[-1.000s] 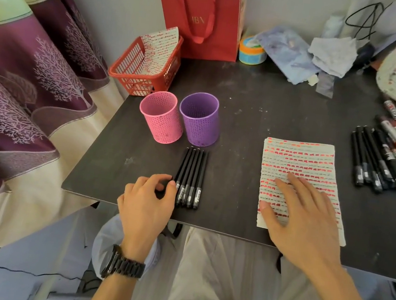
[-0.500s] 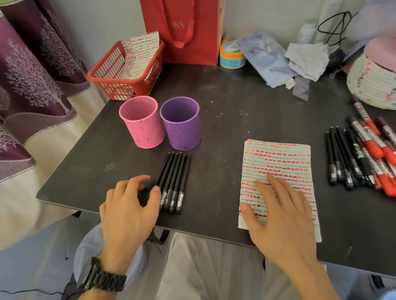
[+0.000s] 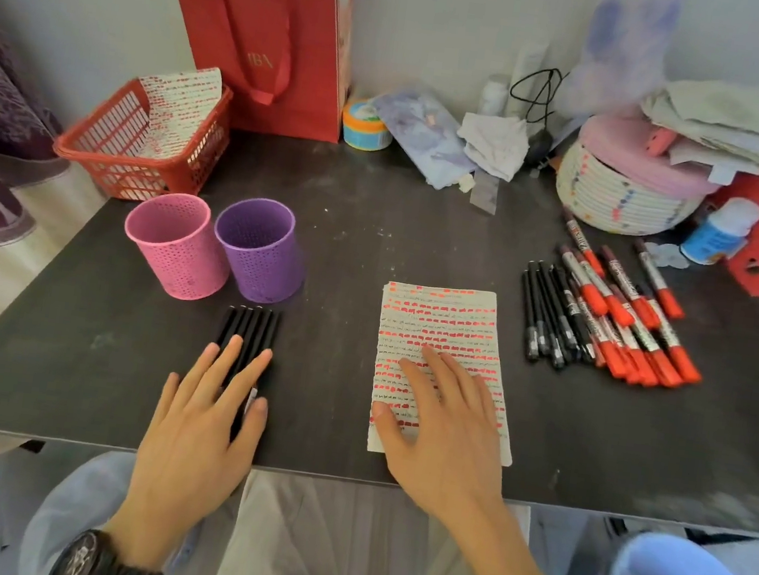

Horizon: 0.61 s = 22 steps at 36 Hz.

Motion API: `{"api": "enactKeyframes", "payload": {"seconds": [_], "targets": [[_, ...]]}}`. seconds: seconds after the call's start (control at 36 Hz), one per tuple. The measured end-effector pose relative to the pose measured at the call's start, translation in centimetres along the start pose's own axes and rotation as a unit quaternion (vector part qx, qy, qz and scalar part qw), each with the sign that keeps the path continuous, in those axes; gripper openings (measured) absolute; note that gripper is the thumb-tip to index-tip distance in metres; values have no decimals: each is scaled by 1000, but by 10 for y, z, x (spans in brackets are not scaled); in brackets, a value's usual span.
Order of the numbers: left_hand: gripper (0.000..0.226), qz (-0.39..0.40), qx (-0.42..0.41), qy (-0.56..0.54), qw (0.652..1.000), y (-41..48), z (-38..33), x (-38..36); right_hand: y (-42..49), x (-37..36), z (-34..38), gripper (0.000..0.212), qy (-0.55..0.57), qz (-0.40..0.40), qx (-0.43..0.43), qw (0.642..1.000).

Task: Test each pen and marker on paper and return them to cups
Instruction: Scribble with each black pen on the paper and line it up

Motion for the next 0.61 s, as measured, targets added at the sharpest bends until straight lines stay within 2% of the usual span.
{"api": "enactKeyframes", "payload": {"seconds": [0.08,0.17,0.28,0.44,0.53,0.61], "targets": [[62,-12,-5,36,999,1,-5,4,0,-1,0,66,1,3,1,1000],[58,-47,-43,65,996,3,-21,9,0,0,0,65,8,-6,5,1000],[54,-64,-115,36,991,11,-58,6,-1,5,0,61,37,-38,3,999],[48,7,-180,-16,983,27,-113,-27,-7,28,-6,42,173,-151,-18,973],[49,67,-171,-14,983,34,-114,-50,-10,37,-16,35,205,-173,-40,962],[48,76,-157,-39,984,38,-105,-59,-7,50,-34,34,191,-187,-61,962]]}}
Point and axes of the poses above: each hand's wrist, its own y-axis towards the middle knuckle, its own x-axis out of the back of the hand, z = x × y, the point moved 7 cm from there along y, towards the middle knuckle, and after that the axes turned 6 degrees about -y, right-handed, at the moved point
